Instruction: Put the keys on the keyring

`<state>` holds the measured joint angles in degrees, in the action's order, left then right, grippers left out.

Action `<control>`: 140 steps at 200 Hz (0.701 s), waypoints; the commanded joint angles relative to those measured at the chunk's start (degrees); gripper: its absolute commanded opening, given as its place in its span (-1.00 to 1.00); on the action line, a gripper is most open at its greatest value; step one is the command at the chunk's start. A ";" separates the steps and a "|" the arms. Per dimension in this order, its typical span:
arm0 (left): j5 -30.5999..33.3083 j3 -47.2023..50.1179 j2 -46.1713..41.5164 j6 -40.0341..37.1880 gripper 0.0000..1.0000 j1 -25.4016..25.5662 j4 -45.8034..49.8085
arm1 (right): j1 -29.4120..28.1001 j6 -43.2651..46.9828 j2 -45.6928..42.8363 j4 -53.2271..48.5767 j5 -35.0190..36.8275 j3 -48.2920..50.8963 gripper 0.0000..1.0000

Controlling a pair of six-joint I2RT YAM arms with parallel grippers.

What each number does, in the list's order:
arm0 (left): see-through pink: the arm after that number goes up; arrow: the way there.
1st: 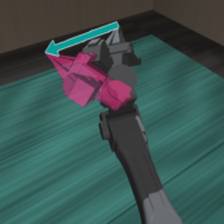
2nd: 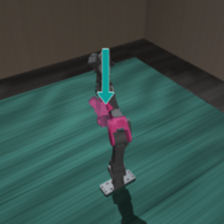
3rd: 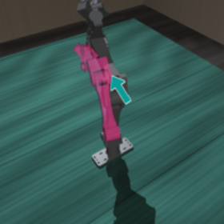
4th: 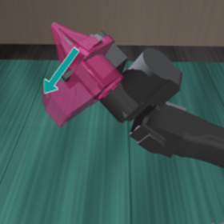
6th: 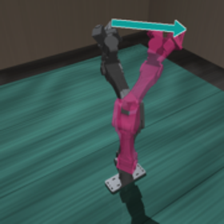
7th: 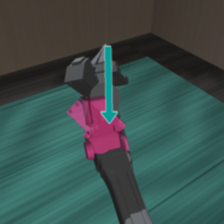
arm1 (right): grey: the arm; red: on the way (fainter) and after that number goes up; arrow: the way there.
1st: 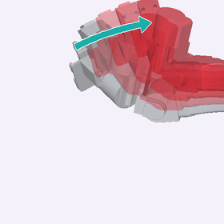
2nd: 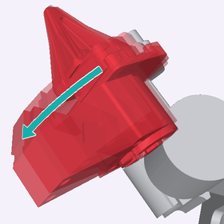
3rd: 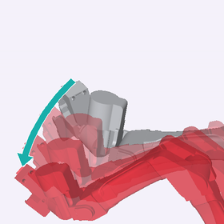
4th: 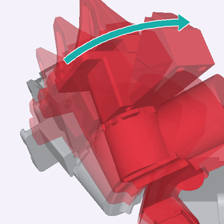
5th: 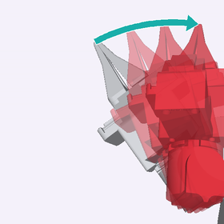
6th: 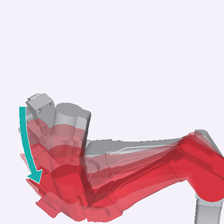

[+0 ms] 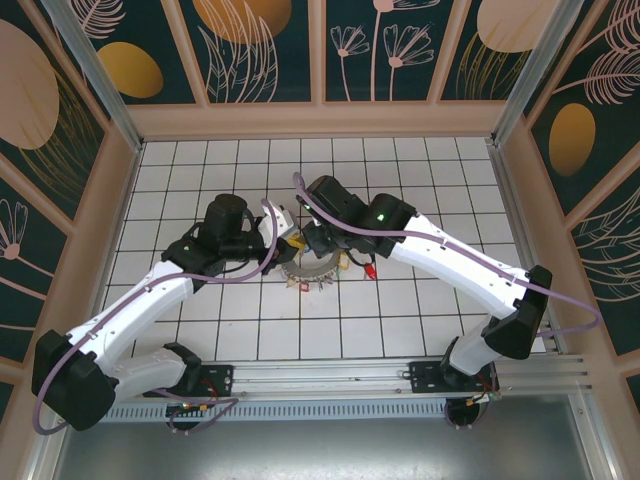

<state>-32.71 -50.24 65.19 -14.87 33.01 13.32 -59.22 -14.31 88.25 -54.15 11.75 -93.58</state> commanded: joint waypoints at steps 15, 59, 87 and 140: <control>-1.63 -0.79 -1.59 -0.93 -1.00 0.03 -2.34 | 0.31 -1.40 -3.11 -2.00 2.48 0.92 -0.69; -1.43 -0.45 -2.08 -1.79 -1.00 0.04 -2.76 | 0.75 -1.69 -3.91 -1.70 2.57 1.82 -0.70; -1.61 -0.26 -2.08 -1.92 -1.00 0.02 -3.19 | 1.46 -1.47 -4.90 0.61 -0.36 2.80 -0.88; -2.02 0.04 -2.32 -2.24 -1.00 0.06 -3.39 | 2.64 -0.65 -7.70 5.17 -4.99 5.16 -0.45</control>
<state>-32.73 -50.15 64.53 -16.23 33.01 13.15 -56.93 -15.40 83.55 -52.01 8.93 -89.14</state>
